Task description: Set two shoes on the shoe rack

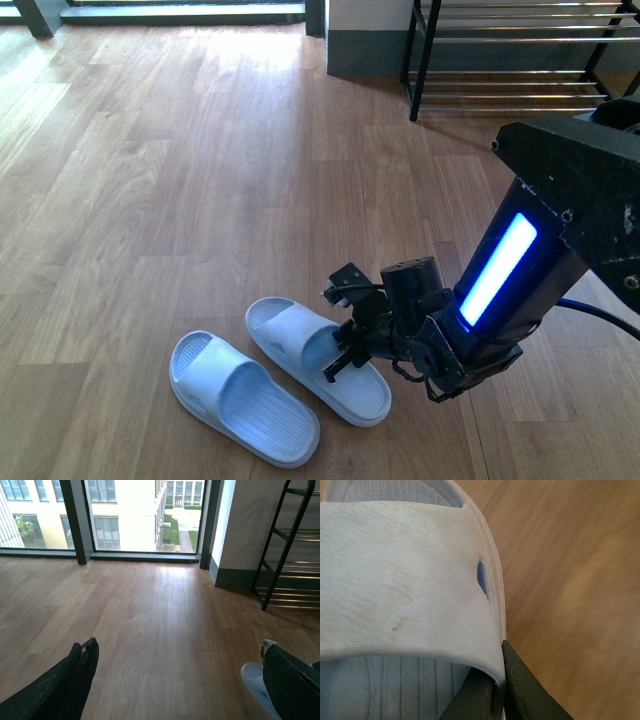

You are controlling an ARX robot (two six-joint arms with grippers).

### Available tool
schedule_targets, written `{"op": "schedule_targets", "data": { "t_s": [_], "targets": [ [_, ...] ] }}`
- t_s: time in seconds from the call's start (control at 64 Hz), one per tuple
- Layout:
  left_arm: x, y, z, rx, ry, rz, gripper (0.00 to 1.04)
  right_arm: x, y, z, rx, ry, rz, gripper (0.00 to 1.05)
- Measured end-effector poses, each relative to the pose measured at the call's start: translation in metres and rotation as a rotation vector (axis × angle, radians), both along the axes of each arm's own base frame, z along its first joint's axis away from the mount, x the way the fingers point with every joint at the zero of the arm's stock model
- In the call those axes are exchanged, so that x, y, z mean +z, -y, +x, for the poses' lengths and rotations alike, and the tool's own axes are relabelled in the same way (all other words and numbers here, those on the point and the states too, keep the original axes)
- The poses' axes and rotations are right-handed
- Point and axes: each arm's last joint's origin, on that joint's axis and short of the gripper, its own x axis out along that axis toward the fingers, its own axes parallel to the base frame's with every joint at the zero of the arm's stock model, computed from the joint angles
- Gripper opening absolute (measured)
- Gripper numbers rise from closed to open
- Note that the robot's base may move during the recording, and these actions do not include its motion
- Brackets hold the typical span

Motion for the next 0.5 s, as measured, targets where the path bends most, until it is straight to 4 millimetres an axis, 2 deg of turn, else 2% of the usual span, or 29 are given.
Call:
{"op": "schedule_targets", "data": {
  "t_s": [0.125, 0.188, 0.281, 0.5],
  "targets": [
    [0.0, 0.0, 0.0, 0.0, 0.0, 0.0, 0.95, 0.072, 0.032, -0.001, -0.122, 0.13, 0.04, 0.02],
    [0.0, 0.0, 0.0, 0.0, 0.0, 0.0, 0.95, 0.099, 0.046, -0.008, -0.147, 0.17, 0.054, 0.02],
    [0.0, 0.0, 0.0, 0.0, 0.0, 0.0, 0.95, 0.146, 0.072, -0.032, -0.174, 0.205, 0.076, 0.02],
    [0.0, 0.0, 0.0, 0.001, 0.0, 0.0, 0.95, 0.218, 0.114, -0.086, -0.221, 0.228, 0.099, 0.02]
  ]
}}
